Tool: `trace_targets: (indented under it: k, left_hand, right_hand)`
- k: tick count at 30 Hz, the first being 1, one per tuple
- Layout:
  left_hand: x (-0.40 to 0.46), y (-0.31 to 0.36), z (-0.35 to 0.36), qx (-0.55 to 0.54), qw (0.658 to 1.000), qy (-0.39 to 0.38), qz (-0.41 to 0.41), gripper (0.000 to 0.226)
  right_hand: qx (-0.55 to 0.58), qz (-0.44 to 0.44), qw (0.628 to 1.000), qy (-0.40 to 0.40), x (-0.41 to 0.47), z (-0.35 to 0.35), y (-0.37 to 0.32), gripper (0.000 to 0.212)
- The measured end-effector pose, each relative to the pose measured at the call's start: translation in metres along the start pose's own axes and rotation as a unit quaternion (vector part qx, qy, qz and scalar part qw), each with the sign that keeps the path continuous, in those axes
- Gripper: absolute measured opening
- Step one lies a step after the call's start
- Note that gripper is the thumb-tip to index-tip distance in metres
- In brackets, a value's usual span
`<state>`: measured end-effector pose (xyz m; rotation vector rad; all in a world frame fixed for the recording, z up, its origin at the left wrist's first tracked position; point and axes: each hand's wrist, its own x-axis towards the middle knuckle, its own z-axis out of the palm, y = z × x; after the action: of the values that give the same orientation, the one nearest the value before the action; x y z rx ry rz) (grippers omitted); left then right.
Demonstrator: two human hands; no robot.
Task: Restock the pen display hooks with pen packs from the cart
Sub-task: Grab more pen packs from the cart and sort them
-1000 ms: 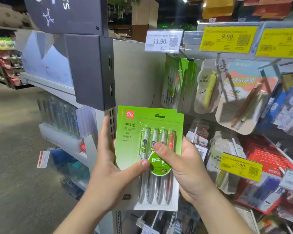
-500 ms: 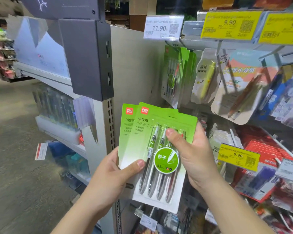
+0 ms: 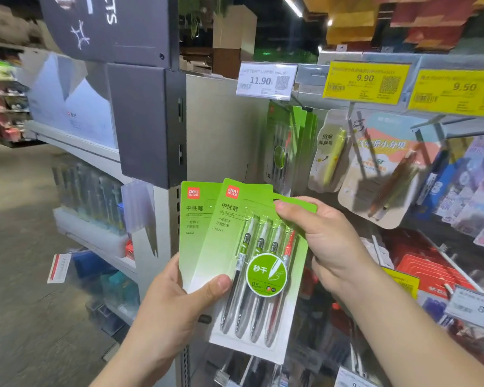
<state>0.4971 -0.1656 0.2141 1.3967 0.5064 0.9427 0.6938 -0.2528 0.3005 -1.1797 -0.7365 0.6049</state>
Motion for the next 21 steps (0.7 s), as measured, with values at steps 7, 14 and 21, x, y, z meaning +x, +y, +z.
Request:
trace_targets:
  k: [7, 14, 21]
  left_hand:
    - [-0.001, 0.016, -0.009, -0.023, 0.996, 0.073, 0.038, 0.044]
    - [-0.004, 0.029, -0.025, 0.000, 0.991, 0.109, 0.078, 0.046]
    - [-0.008, 0.039, -0.027, -0.013, 0.989, 0.117, 0.087, 0.070]
  right_hand:
    - [0.044, 0.008, 0.997, 0.057, 0.031, -0.012, -0.021, 0.014]
    - [-0.054, -0.078, 0.988, 0.119, 0.063, -0.040, -0.056, 0.030]
    - [-0.145, -0.161, 0.972, 0.093, 0.075, -0.011, -0.064, 0.027]
